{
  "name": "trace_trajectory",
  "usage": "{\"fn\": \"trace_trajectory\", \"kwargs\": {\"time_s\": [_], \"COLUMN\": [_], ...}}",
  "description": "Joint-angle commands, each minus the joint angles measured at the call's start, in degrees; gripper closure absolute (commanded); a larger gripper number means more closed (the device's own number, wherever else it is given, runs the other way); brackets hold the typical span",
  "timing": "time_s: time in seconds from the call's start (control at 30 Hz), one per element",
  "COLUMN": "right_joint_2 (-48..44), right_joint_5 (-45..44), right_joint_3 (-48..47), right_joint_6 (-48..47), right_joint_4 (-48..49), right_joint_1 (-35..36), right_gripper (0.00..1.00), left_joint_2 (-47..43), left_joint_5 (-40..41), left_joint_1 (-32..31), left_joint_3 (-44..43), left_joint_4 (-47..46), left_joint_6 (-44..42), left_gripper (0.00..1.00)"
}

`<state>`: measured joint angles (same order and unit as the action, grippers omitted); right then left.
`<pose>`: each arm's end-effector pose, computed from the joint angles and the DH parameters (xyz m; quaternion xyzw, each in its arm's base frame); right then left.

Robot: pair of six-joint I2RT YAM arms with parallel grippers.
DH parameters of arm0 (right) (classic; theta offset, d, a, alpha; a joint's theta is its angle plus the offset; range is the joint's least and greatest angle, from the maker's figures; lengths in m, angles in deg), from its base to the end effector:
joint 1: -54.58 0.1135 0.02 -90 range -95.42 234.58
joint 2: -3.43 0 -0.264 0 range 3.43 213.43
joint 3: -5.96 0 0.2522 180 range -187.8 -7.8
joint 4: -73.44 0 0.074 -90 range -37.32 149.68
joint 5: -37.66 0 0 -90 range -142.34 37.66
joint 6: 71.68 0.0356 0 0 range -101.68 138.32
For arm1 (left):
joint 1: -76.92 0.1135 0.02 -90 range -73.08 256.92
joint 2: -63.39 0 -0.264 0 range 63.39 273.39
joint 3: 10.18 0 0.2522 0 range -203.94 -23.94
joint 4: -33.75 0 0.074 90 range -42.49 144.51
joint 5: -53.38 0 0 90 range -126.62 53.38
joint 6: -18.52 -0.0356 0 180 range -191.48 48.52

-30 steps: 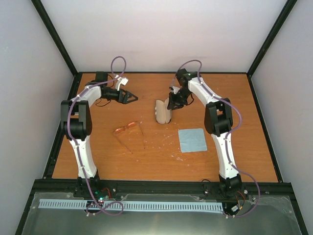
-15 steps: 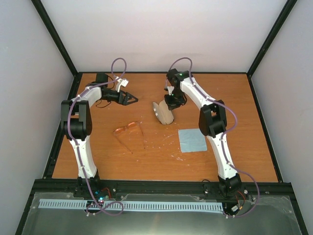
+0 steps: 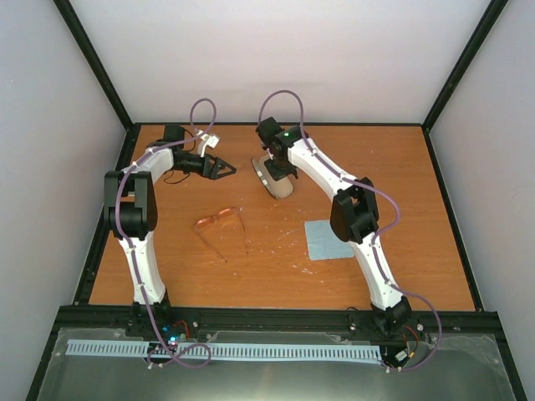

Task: Organize the sunglasses
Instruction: Adjust the sunglasses case at the center of the board.

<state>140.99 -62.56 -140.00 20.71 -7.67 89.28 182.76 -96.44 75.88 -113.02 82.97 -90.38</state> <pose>0.4120 0.2776 0.2244 -0.2611 0.9496 -0.0359 0.1699 0.4284 -0.0386 0.1880 0.2499 0.8165 -0.4533 0.2555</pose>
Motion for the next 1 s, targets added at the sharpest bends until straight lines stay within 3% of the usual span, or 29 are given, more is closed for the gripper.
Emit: {"fn": "trace_trajectory", "kwargs": {"time_s": [0.0,0.1,0.23,0.47,0.63,0.8,0.97], "right_joint_2": [-5.9,-8.3,-11.6,-15.5,-14.4,-12.4,-11.1], "right_joint_5": [-14.9,-28.1,-41.4,-47.9,-48.1,-47.3,-46.7], "right_joint_3": [1.3,7.4,21.7,39.7,44.8,45.0,46.0], "right_joint_6": [-3.8,-10.0,-24.7,-47.6,-58.8,-60.6,-55.8], "right_joint_4": [5.9,12.1,28.2,61.9,77.1,79.3,74.5], "right_joint_1": [2.7,6.0,9.3,9.7,9.6,9.5,9.5], "right_gripper": [0.97,0.97,0.97,0.97,0.97,0.97,0.97], "left_joint_2": [-2.4,-2.5,-3.4,-7.0,-6.8,-6.4,-6.5], "left_joint_5": [-0.5,-0.4,-1.0,-1.2,-0.3,0.0,0.1], "left_joint_1": [0.0,0.0,0.0,1.5,2.3,2.7,2.8], "left_joint_3": [-0.3,-0.2,0.3,0.7,-1.6,-2.1,-1.0], "left_joint_4": [-1.4,-1.9,-4.4,-11.0,-10.2,-8.9,-9.3], "left_joint_6": [0.6,1.1,3.6,10.3,9.5,8.3,8.4], "left_gripper": [0.00,0.00,0.00,0.01,0.00,0.00,0.01]}}
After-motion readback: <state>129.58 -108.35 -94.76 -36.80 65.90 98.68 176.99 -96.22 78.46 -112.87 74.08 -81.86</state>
